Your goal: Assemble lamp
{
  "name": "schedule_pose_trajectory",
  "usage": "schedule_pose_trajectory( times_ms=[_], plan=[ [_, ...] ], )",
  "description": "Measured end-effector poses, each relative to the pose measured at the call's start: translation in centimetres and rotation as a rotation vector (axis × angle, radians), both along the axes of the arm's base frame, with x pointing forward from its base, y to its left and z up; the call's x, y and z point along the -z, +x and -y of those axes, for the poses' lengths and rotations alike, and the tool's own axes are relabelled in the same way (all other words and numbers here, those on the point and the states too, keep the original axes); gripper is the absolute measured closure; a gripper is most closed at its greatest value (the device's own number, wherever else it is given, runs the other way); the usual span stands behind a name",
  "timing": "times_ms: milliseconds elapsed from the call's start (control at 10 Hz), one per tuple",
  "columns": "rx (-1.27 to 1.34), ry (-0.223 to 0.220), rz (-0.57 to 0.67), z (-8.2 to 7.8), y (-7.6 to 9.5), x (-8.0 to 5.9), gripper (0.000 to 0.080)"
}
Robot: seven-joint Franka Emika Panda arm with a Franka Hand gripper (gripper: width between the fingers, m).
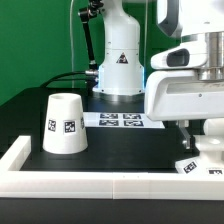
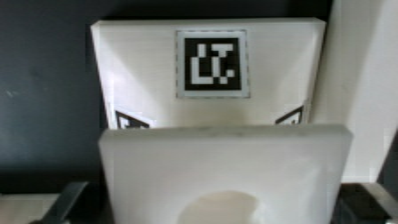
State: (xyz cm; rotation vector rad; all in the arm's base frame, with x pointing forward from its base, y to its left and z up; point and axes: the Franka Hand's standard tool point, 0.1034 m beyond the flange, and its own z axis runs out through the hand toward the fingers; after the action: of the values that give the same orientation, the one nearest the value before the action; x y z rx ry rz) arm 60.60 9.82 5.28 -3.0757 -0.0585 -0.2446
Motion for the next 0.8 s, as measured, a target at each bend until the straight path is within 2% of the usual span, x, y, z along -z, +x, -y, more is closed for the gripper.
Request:
schedule_pose_trajectory(
  times_ms=[100, 200, 500, 600, 800],
  plan=[
    [0.0, 0.0, 0.0, 0.0, 0.0, 0.0, 0.0159],
    [-0.001, 0.0, 0.0, 0.0, 0.0, 0.0, 0.0118],
    [-0.001, 0.0, -0.001, 0.0, -0.1, 0.0, 0.0101],
    [0.017, 0.001, -0.008, 0.1, -1.1, -0.4, 0.0101],
    [0.117, 0.014, -0.035, -0.8, -4.6, -1.9, 0.0101]
  ],
)
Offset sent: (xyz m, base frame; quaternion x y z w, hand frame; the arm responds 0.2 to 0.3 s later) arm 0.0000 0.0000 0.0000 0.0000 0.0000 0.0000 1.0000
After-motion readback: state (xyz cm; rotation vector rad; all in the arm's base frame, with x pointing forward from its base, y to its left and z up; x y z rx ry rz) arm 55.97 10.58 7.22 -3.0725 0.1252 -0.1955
